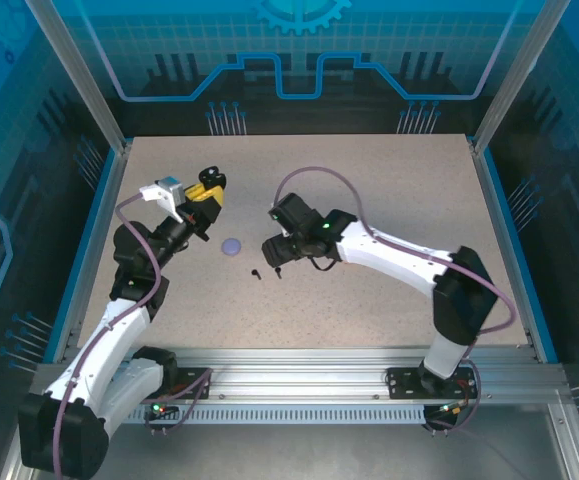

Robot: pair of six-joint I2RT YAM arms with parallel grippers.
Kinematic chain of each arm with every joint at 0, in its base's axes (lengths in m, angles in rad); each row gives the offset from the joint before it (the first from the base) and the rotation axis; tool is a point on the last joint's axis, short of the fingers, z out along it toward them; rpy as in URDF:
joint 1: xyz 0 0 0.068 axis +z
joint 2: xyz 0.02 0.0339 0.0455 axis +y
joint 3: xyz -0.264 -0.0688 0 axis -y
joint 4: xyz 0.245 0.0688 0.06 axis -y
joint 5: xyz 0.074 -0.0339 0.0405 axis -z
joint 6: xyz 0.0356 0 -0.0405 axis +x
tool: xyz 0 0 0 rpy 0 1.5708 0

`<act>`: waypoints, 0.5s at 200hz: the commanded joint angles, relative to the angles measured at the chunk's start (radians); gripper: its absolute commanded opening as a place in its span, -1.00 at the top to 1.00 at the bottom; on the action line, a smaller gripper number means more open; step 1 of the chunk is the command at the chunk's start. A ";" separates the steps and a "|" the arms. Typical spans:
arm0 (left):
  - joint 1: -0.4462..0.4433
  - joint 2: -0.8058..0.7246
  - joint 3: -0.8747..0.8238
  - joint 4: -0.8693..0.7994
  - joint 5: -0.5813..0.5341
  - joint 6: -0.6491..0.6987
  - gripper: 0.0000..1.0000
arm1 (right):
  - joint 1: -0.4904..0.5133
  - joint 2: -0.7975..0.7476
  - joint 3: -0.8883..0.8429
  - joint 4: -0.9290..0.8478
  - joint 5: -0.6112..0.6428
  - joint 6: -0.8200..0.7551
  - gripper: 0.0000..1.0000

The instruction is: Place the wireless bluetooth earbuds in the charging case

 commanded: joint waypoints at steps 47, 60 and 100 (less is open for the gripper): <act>-0.002 0.003 -0.042 0.119 -0.224 -0.014 1.00 | 0.070 0.265 0.203 -0.013 -0.001 0.037 0.01; -0.002 0.017 -0.038 0.129 -0.233 -0.016 1.00 | 0.074 0.292 0.222 -0.013 -0.010 0.039 0.12; 0.004 0.033 -0.026 0.133 -0.237 -0.011 1.00 | 0.085 0.364 0.271 -0.019 -0.027 0.039 0.19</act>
